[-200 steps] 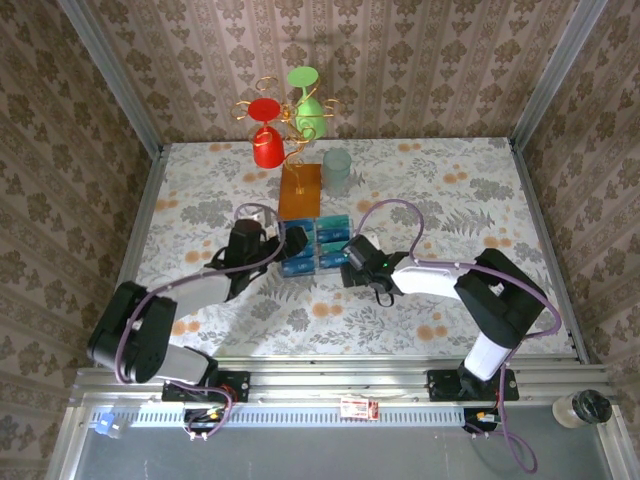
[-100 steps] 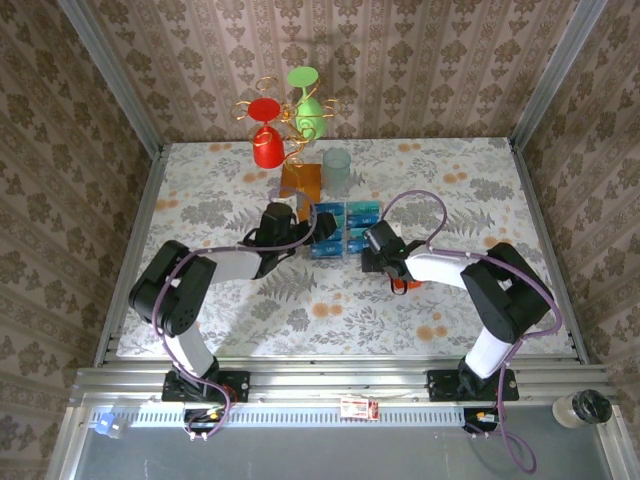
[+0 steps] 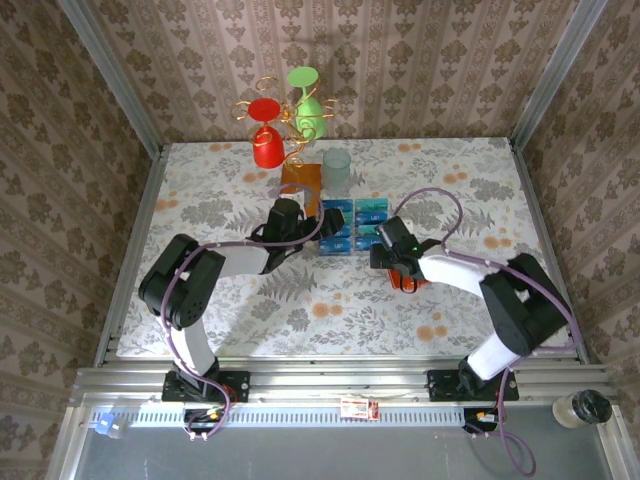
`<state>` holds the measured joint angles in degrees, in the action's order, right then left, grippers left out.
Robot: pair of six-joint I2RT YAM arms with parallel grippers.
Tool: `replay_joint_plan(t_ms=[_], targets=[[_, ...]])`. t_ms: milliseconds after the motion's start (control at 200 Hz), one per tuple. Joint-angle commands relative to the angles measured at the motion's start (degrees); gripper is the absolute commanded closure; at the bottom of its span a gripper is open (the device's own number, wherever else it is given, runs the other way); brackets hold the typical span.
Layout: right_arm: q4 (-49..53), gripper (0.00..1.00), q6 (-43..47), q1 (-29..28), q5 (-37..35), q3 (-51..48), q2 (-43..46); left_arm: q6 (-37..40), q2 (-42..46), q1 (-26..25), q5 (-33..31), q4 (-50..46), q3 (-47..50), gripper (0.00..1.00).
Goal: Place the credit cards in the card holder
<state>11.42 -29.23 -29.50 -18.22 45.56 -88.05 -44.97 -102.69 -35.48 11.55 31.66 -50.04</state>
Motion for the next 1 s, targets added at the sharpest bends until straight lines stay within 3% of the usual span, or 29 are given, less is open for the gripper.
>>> replay_joint_plan(t_ms=[0, 140, 315, 450, 525, 630, 820, 995], targets=[[4.2, 0.11, -2.5, 0.1, 1.2, -2.6, 7.3, 2.4, 2.8, 0.8, 1.6, -1.7, -1.1, 0.0], [7.6, 0.11, -6.2, 0.9, 4.0, -6.4, 16.9, 3.9, 6.7, 2.0, 2.2, -3.1, 0.8, 0.0], [8.7, 0.13, -14.5, 3.4, 14.1, -11.7, 25.8, 6.6, 12.4, 2.6, 1.6, -7.5, 3.2, 0.0], [4.0, 0.19, -23.9, 4.8, 22.0, -18.0, 31.4, 7.1, 18.2, 2.5, 0.1, -10.3, 6.4, 0.0], [-0.8, 0.27, -29.9, 5.4, 25.2, -21.9, 33.9, 7.2, 21.5, 2.4, -1.0, -11.3, 8.8, 0.0], [-8.3, 0.39, -38.1, 5.7, 28.2, -26.6, 35.0, 6.5, 25.9, 2.0, -1.5, -13.3, 11.9, 0.0], [-16.6, 0.5, -45.2, 5.7, 28.5, -30.0, 32.8, 5.6, 31.9, -1.0, -4.1, -15.2, 16.5, 0.0], [-19.9, 0.52, -46.8, 5.7, 28.2, -30.1, 29.4, 4.4, 34.3, -3.1, -6.0, -15.5, 19.2, 0.0]])
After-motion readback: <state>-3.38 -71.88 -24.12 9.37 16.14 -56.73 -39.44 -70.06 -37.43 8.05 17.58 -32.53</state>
